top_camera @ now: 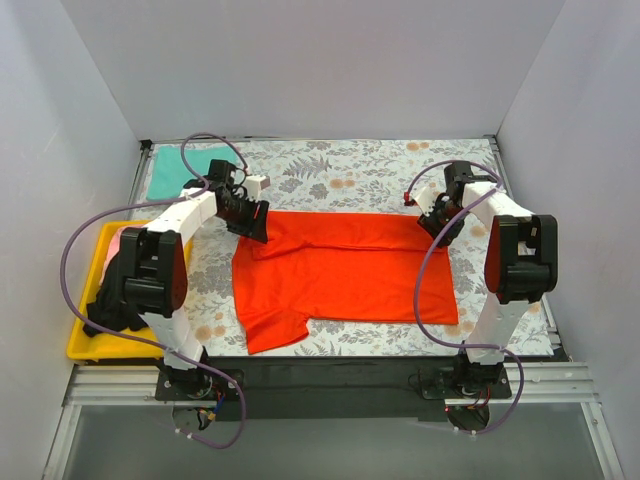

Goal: Fold and stack the t-shirts
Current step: Fold the tshirt

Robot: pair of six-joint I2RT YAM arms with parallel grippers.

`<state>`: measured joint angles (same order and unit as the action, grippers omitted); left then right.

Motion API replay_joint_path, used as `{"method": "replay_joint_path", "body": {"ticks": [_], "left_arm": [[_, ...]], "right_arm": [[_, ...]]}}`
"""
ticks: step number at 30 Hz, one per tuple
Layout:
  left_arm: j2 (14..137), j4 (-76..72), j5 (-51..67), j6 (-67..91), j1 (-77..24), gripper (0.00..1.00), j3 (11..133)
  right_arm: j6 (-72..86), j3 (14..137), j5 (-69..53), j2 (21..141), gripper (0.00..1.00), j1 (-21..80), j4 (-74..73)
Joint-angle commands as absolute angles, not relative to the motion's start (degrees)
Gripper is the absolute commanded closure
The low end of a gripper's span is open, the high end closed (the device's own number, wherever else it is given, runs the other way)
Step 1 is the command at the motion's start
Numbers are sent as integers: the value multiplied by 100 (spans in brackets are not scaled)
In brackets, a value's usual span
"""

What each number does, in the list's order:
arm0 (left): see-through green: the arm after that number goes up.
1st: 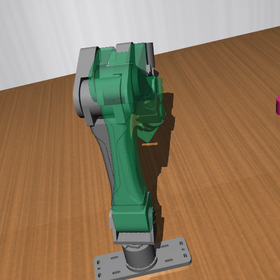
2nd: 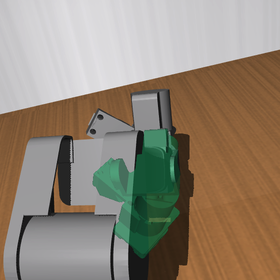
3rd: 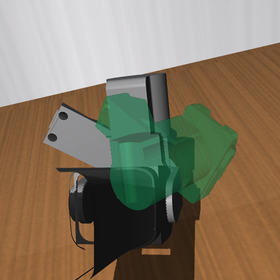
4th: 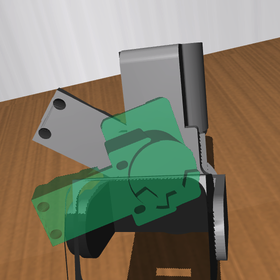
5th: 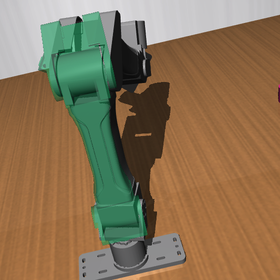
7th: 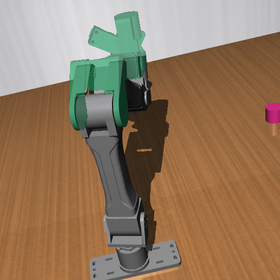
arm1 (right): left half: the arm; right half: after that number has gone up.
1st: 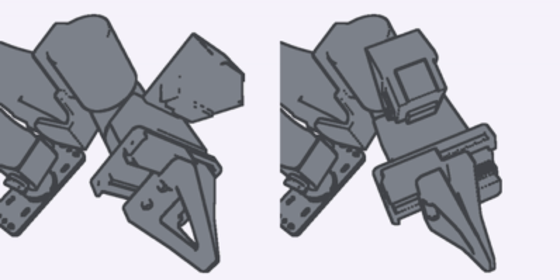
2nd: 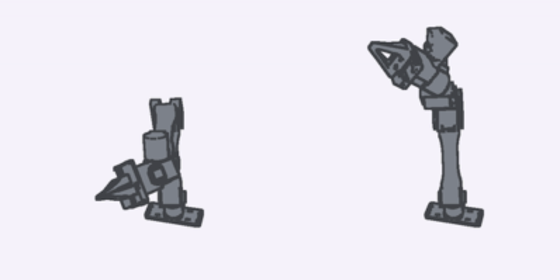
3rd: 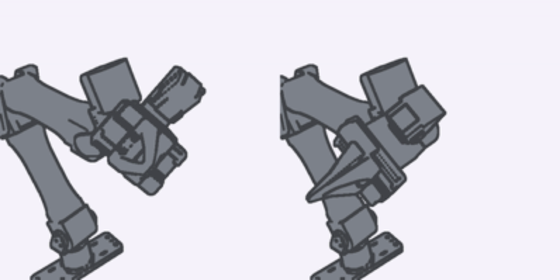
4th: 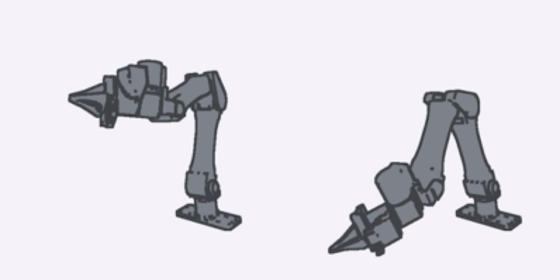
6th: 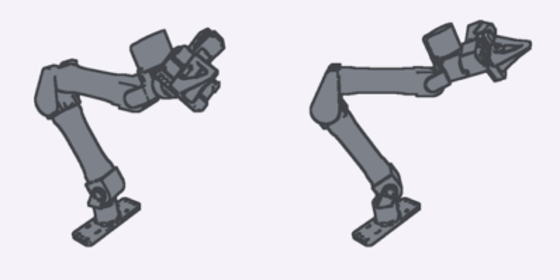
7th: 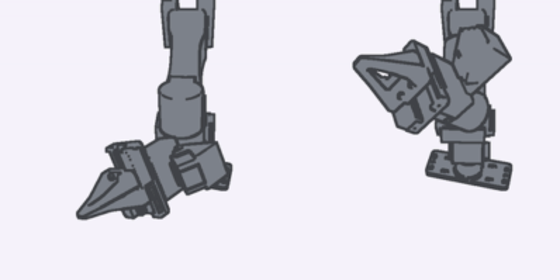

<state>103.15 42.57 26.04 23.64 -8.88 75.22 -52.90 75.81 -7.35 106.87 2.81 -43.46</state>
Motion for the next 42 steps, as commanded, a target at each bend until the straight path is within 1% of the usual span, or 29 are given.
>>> {"method": "replay_joint_path", "body": {"ticks": [1, 5, 9, 10, 11, 14, 15, 18, 21, 25, 28, 32, 33, 34, 35, 37, 38, 42], "left_arm": [[10292, 4193, 2461, 2373, -949, 52, 7471], [10397, 4166, 2452, 2329, -993, 51, 7497], [10406, 4201, 2452, 2233, -1063, 55, 7480], [10380, 4227, 2522, 2198, -1081, 57, 7479], [10319, 4236, 2540, 2180, -1090, 63, 7471], [10170, 4350, 2549, 2084, -1142, 76, 7418], [10143, 4394, 2549, 2048, -1160, 83, 7392], [9994, 4552, 2680, 1899, -1204, 93, 7260], [9756, 4623, 2821, 1724, -1239, 95, 7067], [9352, 4658, 2935, 1434, -1397, 100, 6725], [9054, 4684, 2848, 1136, -1572, 100, 6408], [8947, 4684, 2593, 800, -1687, 100, 6021], [8947, 4702, 2532, 756, -1696, 96, 5960], [8947, 4746, 2462, 704, -1705, 89, 5942], [8939, 4859, 2452, 520, -1696, 72, 5941], [8825, 4852, 2417, 466, -1696, 61, 5941], [8781, 4834, 2417, 466, -1696, 56, 5959], [8692, 4799, 2767, 693, -1556, 55, 6345]], "right_arm": [[-5344, 7638, -747, 10723, 58, 290, -4386], [-5361, 7646, -712, 10705, 59, 281, -4386], [-5379, 7655, -668, 10705, 59, 290, -4403], [-5379, 7664, -659, 10696, 59, 290, -4403], [-5379, 7673, -659, 10696, 59, 281, -4395], [-5388, 7725, -650, 10722, 59, 290, -4403], [-5388, 7726, -650, 10731, 59, 281, -4412], [-5388, 7778, -650, 10740, 60, 281, -4412], [-5388, 7796, -659, 10740, 60, 290, -4421], [-5388, 7787, -624, 10758, 60, 290, -4421], [-5396, 7796, -615, 10775, 60, 290, -4421], [-5388, 7787, -615, 10775, 60, 281, -4447], [-5388, 7787, -607, 10767, 60, 290, -4456], [-5396, 7787, -598, 10749, 60, 290, -4456], [-5396, 7787, -598, 10723, 60, 281, -4473], [-5405, 7796, -659, 10635, 60, 290, -4517], [-5414, 7822, -685, 10591, 60, 281, -4570], [-5370, 8023, -896, 10319, 60, 281, -4693]]}}
